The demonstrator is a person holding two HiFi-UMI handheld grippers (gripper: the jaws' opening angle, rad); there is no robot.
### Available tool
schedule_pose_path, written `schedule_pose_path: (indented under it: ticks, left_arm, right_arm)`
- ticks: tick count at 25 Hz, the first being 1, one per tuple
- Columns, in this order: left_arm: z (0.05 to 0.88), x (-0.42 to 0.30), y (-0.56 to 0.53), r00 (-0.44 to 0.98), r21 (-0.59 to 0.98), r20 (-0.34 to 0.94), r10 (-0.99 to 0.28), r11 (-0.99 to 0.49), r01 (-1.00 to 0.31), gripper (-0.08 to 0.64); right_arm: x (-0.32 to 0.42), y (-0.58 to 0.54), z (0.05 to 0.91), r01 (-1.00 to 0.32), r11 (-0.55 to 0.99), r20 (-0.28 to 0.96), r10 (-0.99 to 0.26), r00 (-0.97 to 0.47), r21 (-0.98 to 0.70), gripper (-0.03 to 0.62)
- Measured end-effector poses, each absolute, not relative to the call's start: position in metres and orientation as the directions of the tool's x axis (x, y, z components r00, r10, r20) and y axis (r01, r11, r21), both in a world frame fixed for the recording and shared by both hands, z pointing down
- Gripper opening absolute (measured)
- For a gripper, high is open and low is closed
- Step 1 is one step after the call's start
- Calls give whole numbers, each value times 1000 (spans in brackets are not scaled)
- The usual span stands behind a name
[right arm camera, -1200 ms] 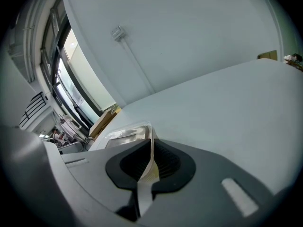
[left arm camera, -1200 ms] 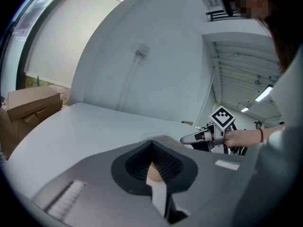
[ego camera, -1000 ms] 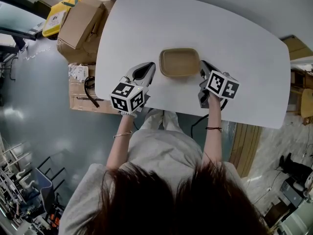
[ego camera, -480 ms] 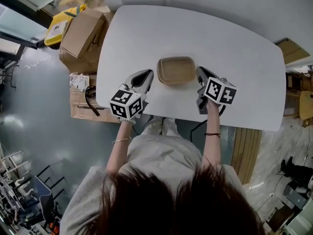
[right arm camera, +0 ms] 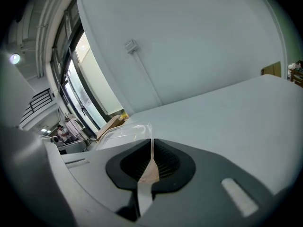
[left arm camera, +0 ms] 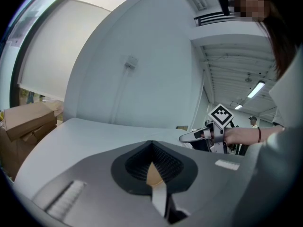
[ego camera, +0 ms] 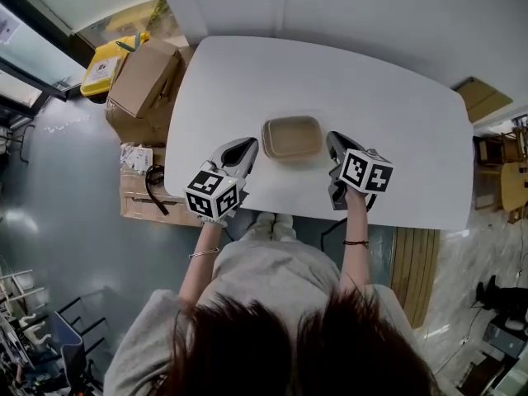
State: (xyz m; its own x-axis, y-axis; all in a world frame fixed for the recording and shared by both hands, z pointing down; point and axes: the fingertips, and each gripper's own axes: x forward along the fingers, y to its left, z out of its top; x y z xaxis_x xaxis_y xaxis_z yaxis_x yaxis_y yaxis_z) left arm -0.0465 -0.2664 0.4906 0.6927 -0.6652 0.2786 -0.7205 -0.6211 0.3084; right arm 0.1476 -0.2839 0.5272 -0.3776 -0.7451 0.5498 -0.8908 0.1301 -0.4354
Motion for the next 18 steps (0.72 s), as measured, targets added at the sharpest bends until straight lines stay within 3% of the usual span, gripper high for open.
schedule_pose_path:
  ticks: [18]
  left_arm:
    - [443,-49,-236,713,274,186,-676,-661,-698,-9]
  right_arm:
    - [154,-265,473,-888,198,446,-807,-388,-415,31]
